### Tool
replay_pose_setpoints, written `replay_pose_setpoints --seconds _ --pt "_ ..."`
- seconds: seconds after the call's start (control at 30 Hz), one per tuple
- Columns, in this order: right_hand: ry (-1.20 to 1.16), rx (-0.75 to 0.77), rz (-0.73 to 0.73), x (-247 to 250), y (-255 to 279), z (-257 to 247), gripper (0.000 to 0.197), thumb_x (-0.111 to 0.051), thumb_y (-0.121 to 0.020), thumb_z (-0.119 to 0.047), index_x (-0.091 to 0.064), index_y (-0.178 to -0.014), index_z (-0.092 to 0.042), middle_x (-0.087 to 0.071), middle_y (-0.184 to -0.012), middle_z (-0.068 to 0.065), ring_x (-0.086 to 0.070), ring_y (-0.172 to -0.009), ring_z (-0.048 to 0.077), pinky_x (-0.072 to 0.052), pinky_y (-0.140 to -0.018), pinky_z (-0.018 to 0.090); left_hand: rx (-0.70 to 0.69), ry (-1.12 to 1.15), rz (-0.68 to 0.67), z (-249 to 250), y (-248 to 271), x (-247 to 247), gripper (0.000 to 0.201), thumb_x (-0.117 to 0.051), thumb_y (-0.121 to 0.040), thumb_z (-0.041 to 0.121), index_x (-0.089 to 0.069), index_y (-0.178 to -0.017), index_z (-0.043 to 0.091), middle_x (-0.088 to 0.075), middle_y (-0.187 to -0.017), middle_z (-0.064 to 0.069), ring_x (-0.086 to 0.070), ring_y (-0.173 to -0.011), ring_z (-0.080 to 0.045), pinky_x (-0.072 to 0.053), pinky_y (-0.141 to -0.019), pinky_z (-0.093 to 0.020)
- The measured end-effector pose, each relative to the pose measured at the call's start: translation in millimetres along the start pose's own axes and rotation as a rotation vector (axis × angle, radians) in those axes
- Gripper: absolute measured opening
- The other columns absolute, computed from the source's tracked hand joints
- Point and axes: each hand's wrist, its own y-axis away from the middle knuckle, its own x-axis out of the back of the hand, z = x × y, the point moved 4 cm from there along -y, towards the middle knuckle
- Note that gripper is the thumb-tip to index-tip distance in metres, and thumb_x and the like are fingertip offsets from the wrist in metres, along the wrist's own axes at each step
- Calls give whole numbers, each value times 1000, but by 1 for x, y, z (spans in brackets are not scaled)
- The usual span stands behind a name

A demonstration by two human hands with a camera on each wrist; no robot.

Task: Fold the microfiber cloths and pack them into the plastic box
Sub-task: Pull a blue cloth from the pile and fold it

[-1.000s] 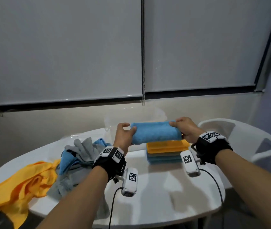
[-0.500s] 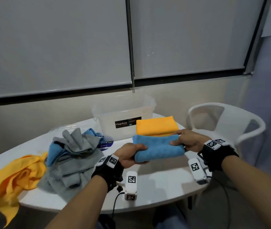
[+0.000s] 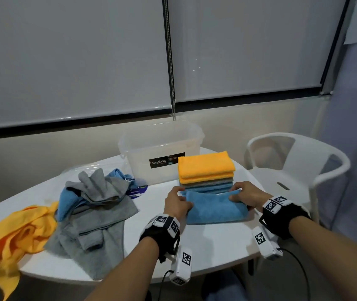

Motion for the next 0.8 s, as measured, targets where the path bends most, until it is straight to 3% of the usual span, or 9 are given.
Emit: replay_pose_setpoints --seconds 0.1,0.17,0.23,0.33,0.5,0.6,0.67,0.73,0.8 --pt "21 57 43 0 -7 -1 30 -76 -85 -24 -60 -108 -16 -64 -103 14 -64 -91 26 -55 -71 37 -14 -51 70 -3 -3 1 51 -75 -79 5 -54 -125 15 -65 -112 -12 -64 -95 -23 -54 -71 -26" --pt "122 40 36 -1 -8 1 47 -80 -80 -35 -51 -114 -20 -60 -107 7 -62 -98 24 -53 -74 36 10 -119 128 -11 -3 1 47 -79 -77 17 -60 -120 10 -66 -111 -11 -65 -99 -25 -54 -81 -29" --pt "226 6 62 2 -6 0 51 -81 -79 -38 -49 -111 -16 -57 -105 5 -59 -97 23 -47 -72 33 23 -134 176 -17 -3 2 30 -80 -77 21 -71 -101 6 -72 -100 -8 -69 -95 -26 -56 -83 -33" --pt "183 -28 44 4 -8 1 37 -83 -80 -24 -61 -99 -2 -64 -90 14 -65 -82 28 -53 -65 37 -15 -92 189 -17 0 1 10 -78 -78 17 -76 -76 7 -75 -78 -7 -71 -78 -23 -59 -76 -39" --pt "-16 42 67 5 -13 -7 18 -71 -87 -4 -61 -100 -12 -57 -85 15 -57 -74 22 -49 -57 31 -41 -33 175 -9 1 7 11 -69 -89 17 -71 -93 7 -72 -92 -9 -66 -80 -20 -51 -64 -24" --pt "13 42 73 -2 -16 -6 22 -66 -89 -4 -58 -107 -13 -54 -84 14 -54 -71 22 -46 -51 29 32 -69 196 -16 6 9 19 -70 -83 17 -61 -100 13 -67 -103 -9 -66 -90 -24 -57 -77 -36" --pt "87 31 97 -7 -19 -2 26 -68 -89 -8 -55 -110 -15 -54 -88 10 -55 -73 22 -47 -50 29 66 -113 188 -18 10 10 25 -67 -84 13 -53 -104 14 -62 -108 -9 -64 -94 -25 -53 -71 -33" --pt "169 48 126 -9 -19 -4 29 -70 -88 -13 -51 -110 -14 -54 -90 9 -56 -75 23 -47 -47 29 35 -186 134 -13 10 8 30 -64 -87 10 -47 -112 12 -61 -113 -12 -62 -98 -26 -46 -65 -28" --pt "213 71 143 -6 -17 -10 33 -73 -86 -17 -48 -106 -12 -56 -91 11 -58 -75 25 -47 -47 30 -77 -299 107 -2 9 8 34 -61 -88 9 -44 -117 11 -61 -115 -15 -60 -103 -29 -50 -74 -33"
